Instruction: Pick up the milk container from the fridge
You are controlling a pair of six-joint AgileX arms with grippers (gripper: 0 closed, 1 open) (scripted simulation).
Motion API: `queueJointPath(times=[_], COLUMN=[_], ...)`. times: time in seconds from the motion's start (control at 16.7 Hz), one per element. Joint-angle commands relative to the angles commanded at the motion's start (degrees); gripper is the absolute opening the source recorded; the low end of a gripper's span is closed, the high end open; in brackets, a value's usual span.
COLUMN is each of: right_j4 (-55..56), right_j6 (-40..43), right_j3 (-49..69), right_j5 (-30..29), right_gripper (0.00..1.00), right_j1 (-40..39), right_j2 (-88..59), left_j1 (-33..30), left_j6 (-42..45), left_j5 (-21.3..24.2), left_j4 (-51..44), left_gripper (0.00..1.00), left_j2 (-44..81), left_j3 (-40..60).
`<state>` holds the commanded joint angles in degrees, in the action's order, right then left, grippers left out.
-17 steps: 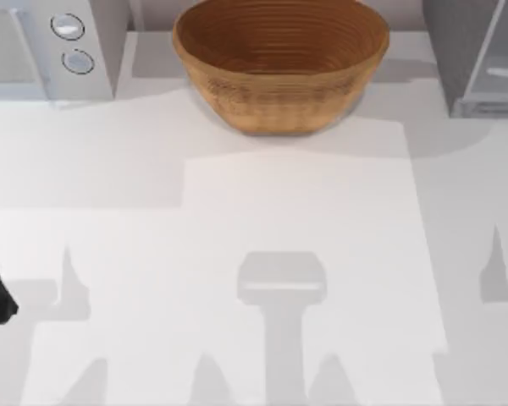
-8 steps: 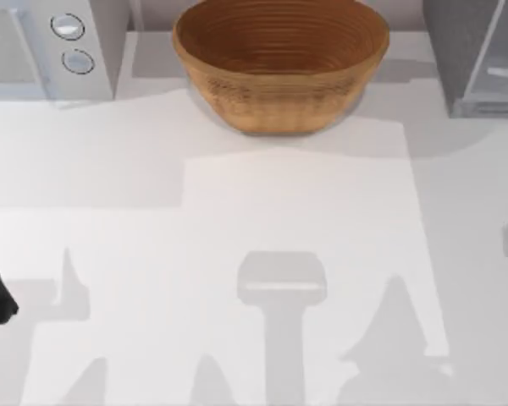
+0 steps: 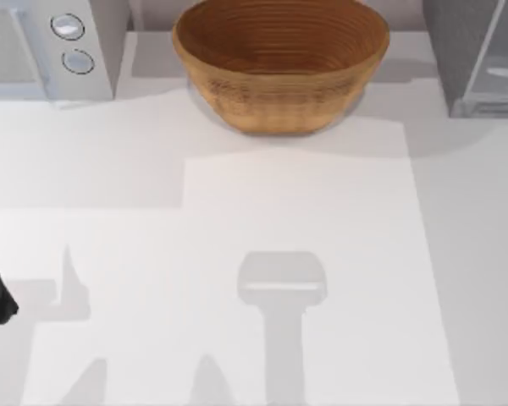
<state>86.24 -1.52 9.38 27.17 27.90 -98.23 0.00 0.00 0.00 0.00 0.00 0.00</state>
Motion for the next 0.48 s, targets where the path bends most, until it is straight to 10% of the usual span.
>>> queueJointPath(times=[0.48], right_j4=[6.48], right_j6=[0.49], right_j3=[1.17], right_j5=[2.28], right_gripper=[1.00], right_j1=[2.67], right_j2=[-4.52], left_j1=[0.00], left_j6=[0.00], left_j5=[0.00], left_j4=[0.00], left_gripper=[1.00], left_j2=[0.00], left_j3=[0.00])
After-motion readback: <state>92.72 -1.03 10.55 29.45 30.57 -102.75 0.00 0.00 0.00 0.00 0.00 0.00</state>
